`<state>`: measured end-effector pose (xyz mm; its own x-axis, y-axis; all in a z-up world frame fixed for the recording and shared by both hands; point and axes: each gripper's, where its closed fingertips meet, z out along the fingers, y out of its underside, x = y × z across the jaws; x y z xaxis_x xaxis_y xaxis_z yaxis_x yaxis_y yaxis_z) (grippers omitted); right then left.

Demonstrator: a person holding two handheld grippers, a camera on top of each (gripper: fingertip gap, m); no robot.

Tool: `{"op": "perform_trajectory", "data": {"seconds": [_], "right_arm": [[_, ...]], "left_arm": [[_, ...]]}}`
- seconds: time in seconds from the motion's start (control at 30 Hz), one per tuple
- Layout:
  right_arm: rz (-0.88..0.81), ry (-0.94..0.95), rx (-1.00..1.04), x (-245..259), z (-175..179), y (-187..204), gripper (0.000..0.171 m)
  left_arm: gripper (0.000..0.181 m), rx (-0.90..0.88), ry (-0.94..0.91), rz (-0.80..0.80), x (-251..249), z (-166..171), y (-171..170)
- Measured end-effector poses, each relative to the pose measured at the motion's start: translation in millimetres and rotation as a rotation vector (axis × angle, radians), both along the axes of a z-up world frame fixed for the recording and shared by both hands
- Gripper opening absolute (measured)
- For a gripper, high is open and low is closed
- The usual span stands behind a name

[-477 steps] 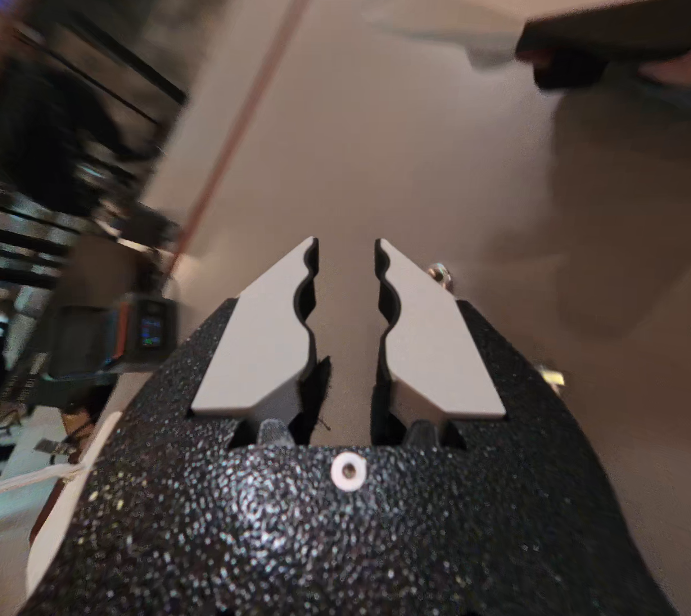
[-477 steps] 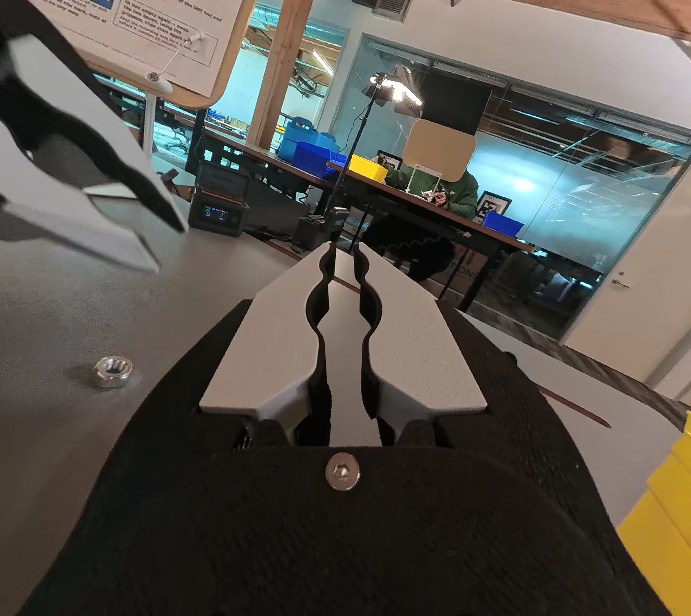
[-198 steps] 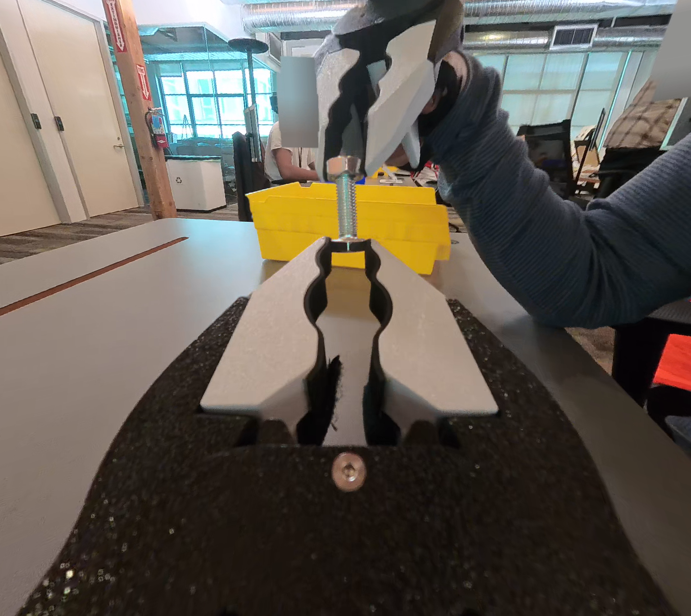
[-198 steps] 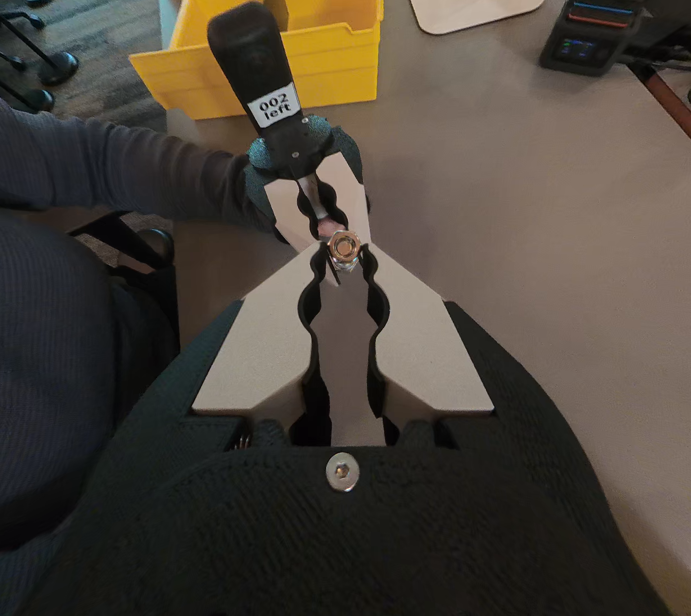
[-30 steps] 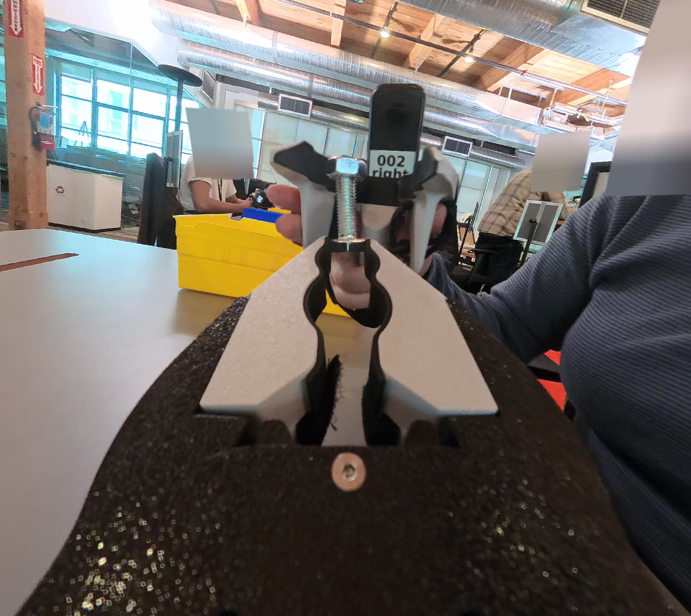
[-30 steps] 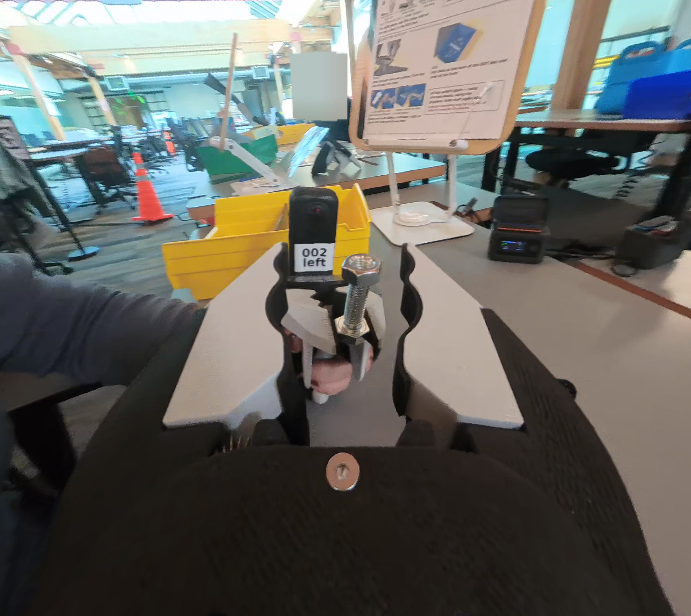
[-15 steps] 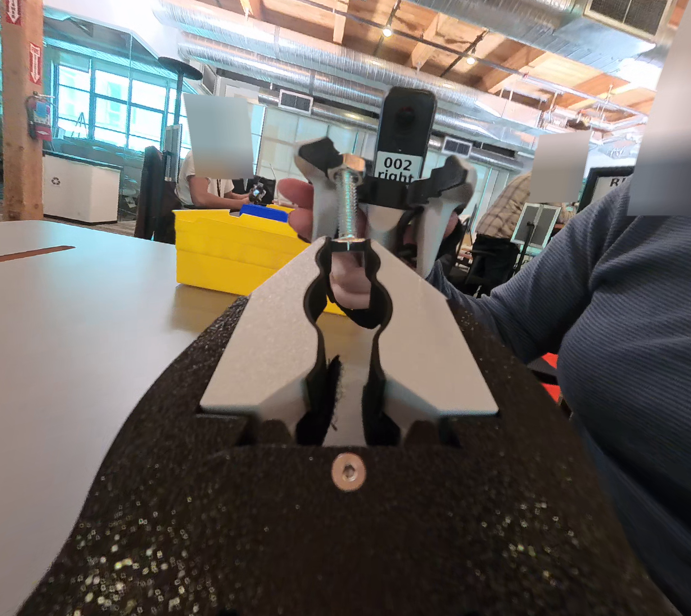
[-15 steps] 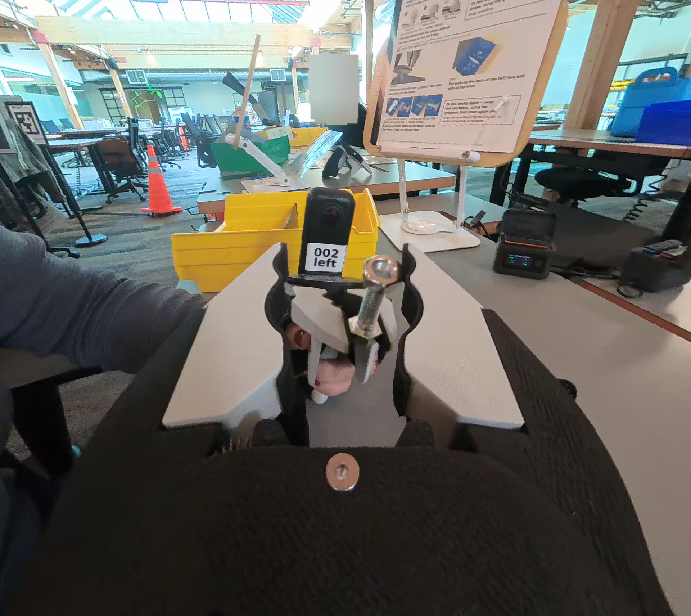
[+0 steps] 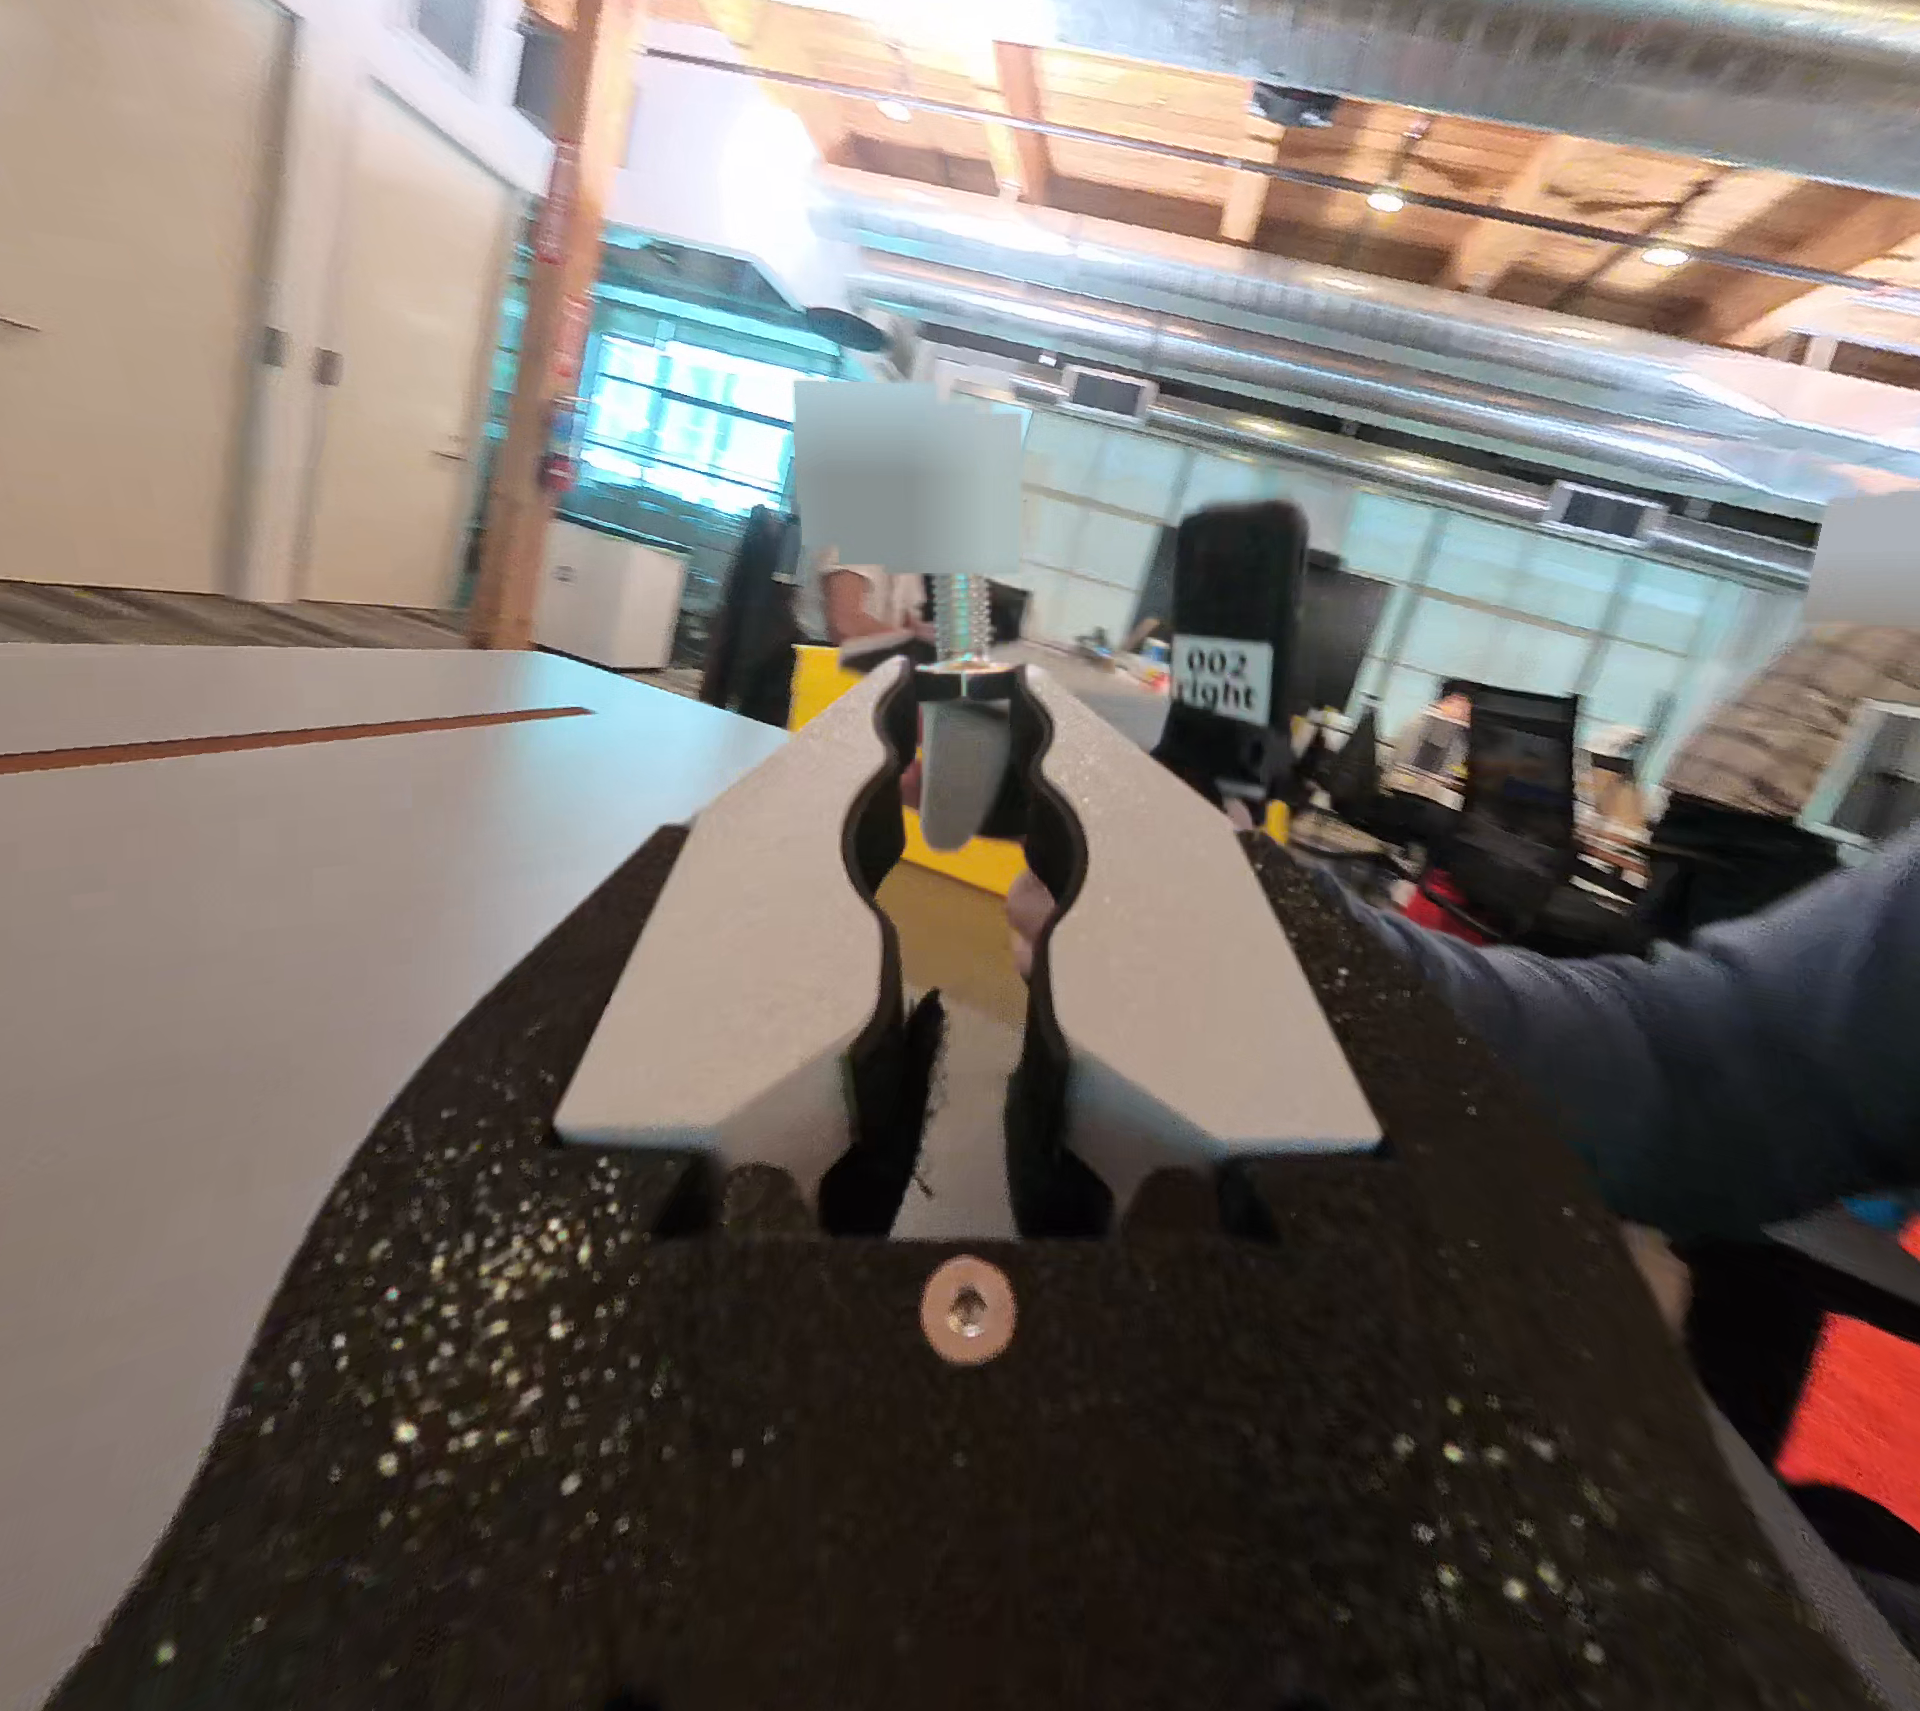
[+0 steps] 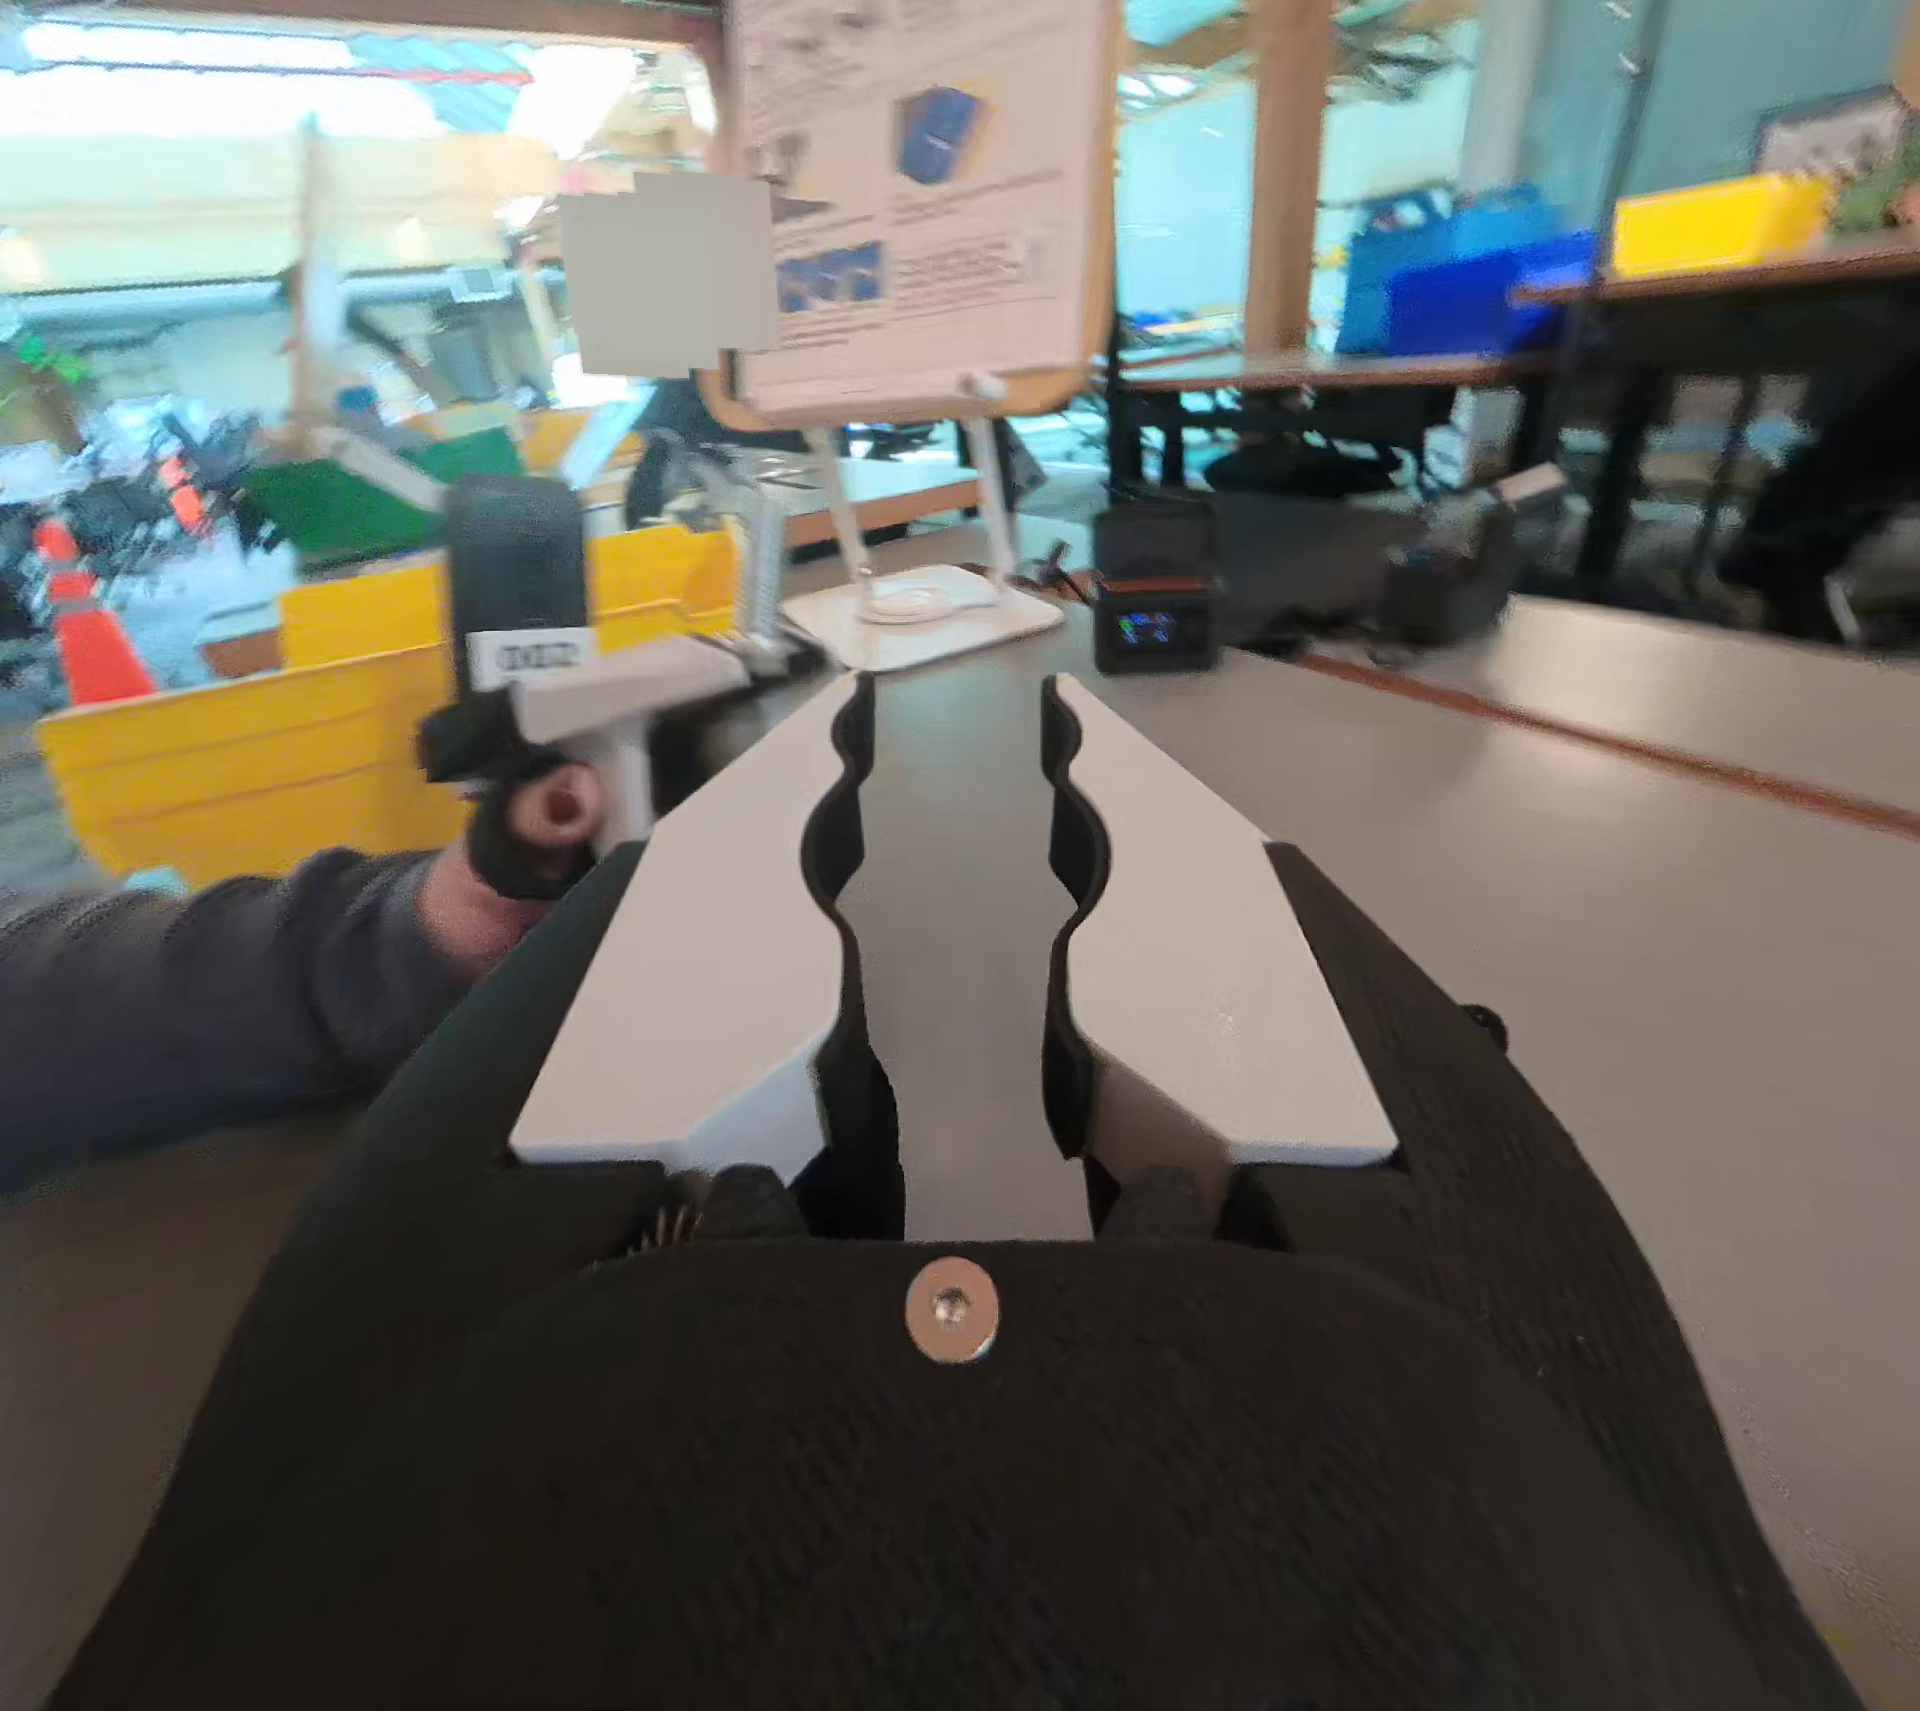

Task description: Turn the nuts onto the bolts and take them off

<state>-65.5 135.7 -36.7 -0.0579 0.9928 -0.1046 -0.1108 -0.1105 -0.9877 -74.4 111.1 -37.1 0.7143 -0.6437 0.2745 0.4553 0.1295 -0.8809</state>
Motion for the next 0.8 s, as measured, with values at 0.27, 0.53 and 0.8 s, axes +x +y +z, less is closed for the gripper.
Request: {"op": "perform_trajectory", "data": {"seconds": [0.27, 0.53, 0.8], "right_arm": [[0.019, -0.066, -0.195, -17, -39, 16, 0.030], [0.416, -0.495, 0.053, 24, -86, -26, 0.024], [0.341, -0.678, 0.186, 9, -123, -40, 0.038]], "left_arm": [[0.015, 0.001, 0.026, 0.118, -12, -2, 4], [0.015, 0.012, -0.034, 0.100, -19, 2, 1], [0.015, -0.004, -0.069, 0.048, -18, 1, 1]]}}
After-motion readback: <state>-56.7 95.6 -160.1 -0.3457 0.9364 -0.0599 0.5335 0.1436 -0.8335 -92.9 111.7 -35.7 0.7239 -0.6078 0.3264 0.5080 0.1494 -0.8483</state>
